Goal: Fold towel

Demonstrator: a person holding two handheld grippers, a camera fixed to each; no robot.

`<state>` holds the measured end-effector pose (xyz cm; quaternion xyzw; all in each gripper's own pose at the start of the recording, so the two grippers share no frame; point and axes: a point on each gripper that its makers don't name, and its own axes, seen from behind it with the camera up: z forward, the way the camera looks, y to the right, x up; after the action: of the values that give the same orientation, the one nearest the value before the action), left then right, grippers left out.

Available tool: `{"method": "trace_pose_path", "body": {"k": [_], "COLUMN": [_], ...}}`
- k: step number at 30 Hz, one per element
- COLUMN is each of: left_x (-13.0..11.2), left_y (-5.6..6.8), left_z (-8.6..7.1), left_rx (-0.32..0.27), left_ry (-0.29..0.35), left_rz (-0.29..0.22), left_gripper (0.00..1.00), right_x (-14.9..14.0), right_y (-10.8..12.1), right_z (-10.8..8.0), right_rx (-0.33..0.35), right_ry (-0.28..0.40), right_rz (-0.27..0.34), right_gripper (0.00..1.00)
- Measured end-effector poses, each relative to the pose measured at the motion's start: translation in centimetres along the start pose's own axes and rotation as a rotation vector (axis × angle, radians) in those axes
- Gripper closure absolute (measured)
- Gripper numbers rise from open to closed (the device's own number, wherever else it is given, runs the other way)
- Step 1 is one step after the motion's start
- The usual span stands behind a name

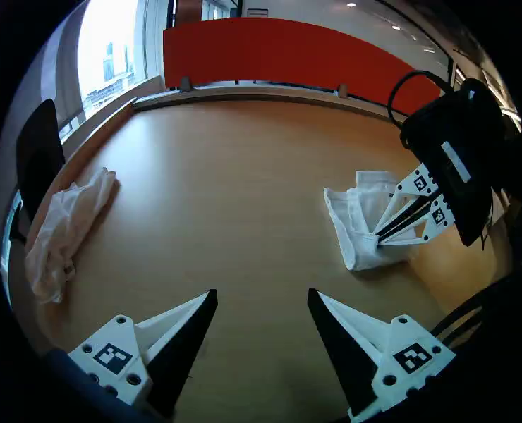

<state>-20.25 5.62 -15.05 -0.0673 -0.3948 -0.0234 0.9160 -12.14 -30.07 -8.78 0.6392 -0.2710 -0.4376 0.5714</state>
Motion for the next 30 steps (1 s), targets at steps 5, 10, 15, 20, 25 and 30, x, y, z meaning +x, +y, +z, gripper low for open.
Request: {"method": "trace_pose_path", "body": {"k": [5,10,15,20,25,30], "left_x": [0.0,0.1,0.2,0.2,0.4,0.6], "left_y": [0.0,0.0,-0.2,-0.4,-0.6,-0.7], "left_z": [0.0,-0.1,-0.2,-0.4,-0.6,-0.7], "left_rx": [-0.002,-0.003,0.000,0.005,0.007,0.004], "left_ry": [0.002,0.003,0.005,0.007,0.014,0.020], "left_rz": [0.000,0.006,0.008,0.005,0.002,0.002], "left_gripper": [0.05,0.05,0.05,0.05,0.05,0.05], "right_x": [-0.2,-0.1,0.1,0.3,0.4,-0.1], "right_y": [0.0,0.3,0.5,0.4,0.4,0.7], "right_z": [0.3,-0.1,-0.9,-2.0,-3.1,-4.2], "right_rx": [-0.010,-0.030,-0.051,-0.068,-0.099,-0.139], "right_ry": [0.016,0.029,0.042,0.055,0.078,0.096], "right_rz": [0.034,0.045,0.044,0.058,0.116,0.179], "right_gripper": [0.94,0.83,0.61,0.17,0.05,0.05]}}
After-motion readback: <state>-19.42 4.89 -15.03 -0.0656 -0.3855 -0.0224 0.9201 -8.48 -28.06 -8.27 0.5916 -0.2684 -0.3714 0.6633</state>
